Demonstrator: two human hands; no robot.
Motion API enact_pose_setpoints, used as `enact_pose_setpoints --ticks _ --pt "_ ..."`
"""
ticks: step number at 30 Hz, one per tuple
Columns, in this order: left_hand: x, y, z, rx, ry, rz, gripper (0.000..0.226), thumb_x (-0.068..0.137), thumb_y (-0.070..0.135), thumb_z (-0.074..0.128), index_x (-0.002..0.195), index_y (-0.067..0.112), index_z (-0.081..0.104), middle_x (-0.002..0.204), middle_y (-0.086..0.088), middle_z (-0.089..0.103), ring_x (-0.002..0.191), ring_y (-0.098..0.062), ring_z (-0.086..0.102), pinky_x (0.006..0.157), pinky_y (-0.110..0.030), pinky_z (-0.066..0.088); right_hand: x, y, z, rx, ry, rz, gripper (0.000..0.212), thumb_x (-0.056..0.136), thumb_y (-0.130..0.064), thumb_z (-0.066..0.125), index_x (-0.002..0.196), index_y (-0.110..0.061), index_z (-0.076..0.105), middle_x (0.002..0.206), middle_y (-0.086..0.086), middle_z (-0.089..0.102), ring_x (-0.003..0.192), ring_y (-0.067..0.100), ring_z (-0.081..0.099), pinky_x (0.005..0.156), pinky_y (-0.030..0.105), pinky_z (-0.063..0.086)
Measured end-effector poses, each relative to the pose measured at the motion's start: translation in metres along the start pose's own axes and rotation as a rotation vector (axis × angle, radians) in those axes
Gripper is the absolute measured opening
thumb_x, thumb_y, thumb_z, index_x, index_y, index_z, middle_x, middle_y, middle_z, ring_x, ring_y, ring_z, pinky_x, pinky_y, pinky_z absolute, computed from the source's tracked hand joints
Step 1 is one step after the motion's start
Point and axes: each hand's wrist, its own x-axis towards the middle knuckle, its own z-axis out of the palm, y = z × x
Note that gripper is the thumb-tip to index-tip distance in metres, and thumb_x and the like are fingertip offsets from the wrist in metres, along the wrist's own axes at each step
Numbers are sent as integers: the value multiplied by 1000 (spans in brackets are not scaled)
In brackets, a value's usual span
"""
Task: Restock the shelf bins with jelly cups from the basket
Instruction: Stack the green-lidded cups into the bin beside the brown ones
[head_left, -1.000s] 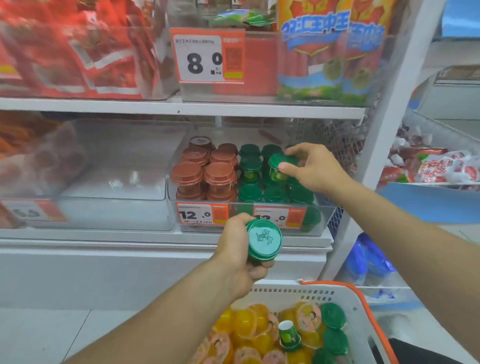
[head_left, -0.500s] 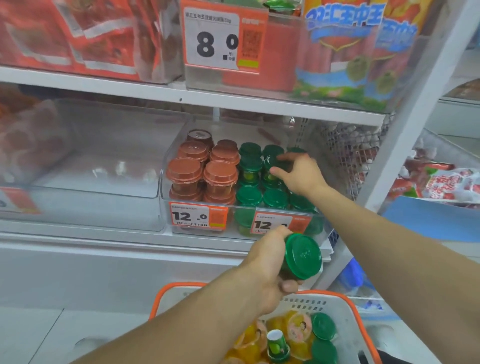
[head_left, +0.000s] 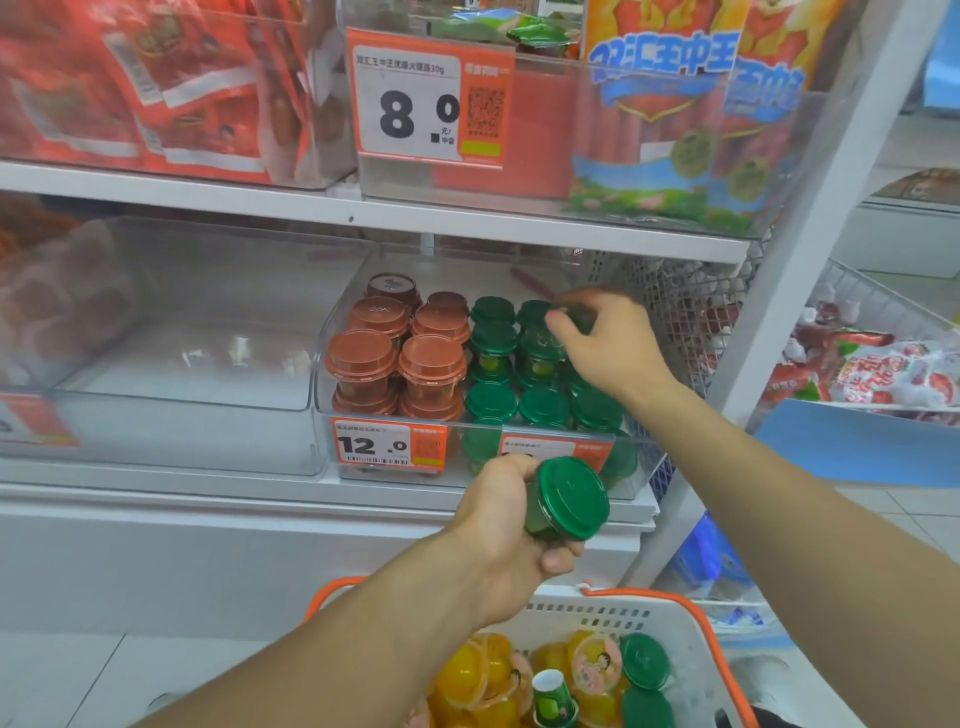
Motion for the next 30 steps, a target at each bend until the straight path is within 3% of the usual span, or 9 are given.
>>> enact_pose_setpoints --ticks 1,3,7,12,15,20,24,27,30 --pt "0 3 -1 -19 -20 10 31 99 19 31 99 3 58 71 -15 58 53 -21 45 39 -23 25 -7 -8 -9 87 -1 -3 23 96 -32 62 110 -17 73 102 0 74 89 16 66 84 27 50" --pt "-3 10 -3 -54 -75 19 31 99 18 31 100 2 58 71 -15 57 54 -21 46 39 -22 26 -23 -22 -27 323 -206 2 14 95 -25 65 99 -15 74 93 0 75 84 14 70 79 34 55" --pt "-13 24 -2 -122 -199 4 30 102 24 39 105 4 62 78 -15 59 55 -17 45 35 -16 29 -48 -32 -55 528 -769 -133 29 87 -22 74 115 -15 71 115 4 73 109 21 67 92 35 55" --pt "-16 35 0 -154 -272 10 32 103 40 45 106 14 63 69 -10 55 46 -9 42 28 -12 24 -49 -37 -79 438 -860 -290 60 73 -22 85 129 -24 64 125 -5 65 123 20 57 102 49 47" --pt "-15 35 1 -139 -244 31 35 101 48 40 100 18 57 61 -3 49 38 -7 38 27 -13 15 -47 -33 -76 355 -833 -272 61 72 -25 88 128 -29 64 124 -2 63 118 21 60 96 47 52" --pt "-13 36 -3 -115 -160 43 46 100 48 33 79 15 58 62 -4 51 40 -12 36 36 -15 12 -47 -39 -67 421 -621 -176 49 63 -35 87 109 -24 72 104 5 71 87 16 65 78 24 53" --pt "-10 34 -7 -105 -96 7 56 103 51 27 95 5 57 65 -10 60 39 -17 43 35 -16 16 -33 -24 -62 335 -350 -66 42 63 -46 85 99 -27 75 99 1 73 85 17 68 84 28 55" --pt "-7 28 -9 -42 -58 -24 55 105 47 27 95 4 58 65 -11 62 38 -17 43 33 -15 18 -18 -4 -48 98 -68 7 50 66 -52 85 108 -27 73 104 -9 71 88 13 66 75 13 48" --pt "-6 24 -9 11 -45 -40 50 105 44 30 99 4 58 66 -11 63 38 -16 42 33 -17 18 0 11 -32 -76 1 55 56 75 -45 83 121 -17 69 115 0 71 101 17 65 87 19 46"
